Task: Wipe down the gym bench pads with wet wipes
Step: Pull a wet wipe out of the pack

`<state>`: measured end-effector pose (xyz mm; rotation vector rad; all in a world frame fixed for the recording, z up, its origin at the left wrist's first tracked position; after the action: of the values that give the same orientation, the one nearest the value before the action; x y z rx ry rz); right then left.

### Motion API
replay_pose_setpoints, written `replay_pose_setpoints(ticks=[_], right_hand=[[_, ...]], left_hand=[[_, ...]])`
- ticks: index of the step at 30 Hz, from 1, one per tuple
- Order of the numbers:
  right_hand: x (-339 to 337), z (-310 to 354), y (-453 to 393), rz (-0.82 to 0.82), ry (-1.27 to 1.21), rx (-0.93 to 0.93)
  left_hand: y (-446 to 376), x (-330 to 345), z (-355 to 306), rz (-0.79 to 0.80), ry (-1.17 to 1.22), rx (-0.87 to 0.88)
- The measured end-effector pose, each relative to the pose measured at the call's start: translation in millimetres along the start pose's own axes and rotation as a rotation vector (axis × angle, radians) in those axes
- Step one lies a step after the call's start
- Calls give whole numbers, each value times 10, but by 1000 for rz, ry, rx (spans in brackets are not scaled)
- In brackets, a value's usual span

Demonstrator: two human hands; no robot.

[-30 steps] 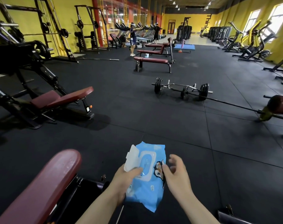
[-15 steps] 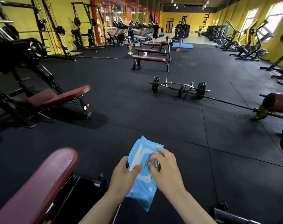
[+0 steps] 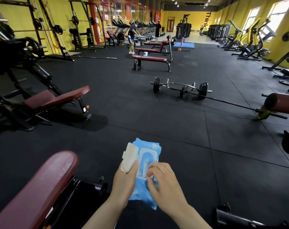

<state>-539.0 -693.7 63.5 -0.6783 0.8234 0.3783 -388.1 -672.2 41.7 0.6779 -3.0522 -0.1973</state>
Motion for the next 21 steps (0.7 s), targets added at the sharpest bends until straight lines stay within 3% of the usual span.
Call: replay_pose_setpoints(ticks=[3, 6, 11, 14, 21], right_hand=[[13, -30, 17, 52, 85, 17], [-35, -73, 3, 122, -176, 205], [18, -62, -46, -54, -315, 480], [34, -68, -55, -117, -297, 539], [53, -69, -30, 2, -275, 618]], left_hand=[[12, 30, 23, 15, -45, 8], [24, 11, 48, 11, -51, 11], [110, 13, 137, 44, -14, 45], [158, 38, 125, 45, -15, 101], [158, 2, 218, 93, -12, 74]])
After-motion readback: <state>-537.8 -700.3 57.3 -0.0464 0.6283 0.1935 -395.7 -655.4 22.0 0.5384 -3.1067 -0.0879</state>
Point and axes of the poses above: each hand's wrist, its own y-axis away from the middle knuckle, its own x-axis out of the palm, z = x × y, the point moved 3 cm from there along -y, towards the middle knuckle, and after that the axes turned 4 degrees about z, right-handed, at the moved point
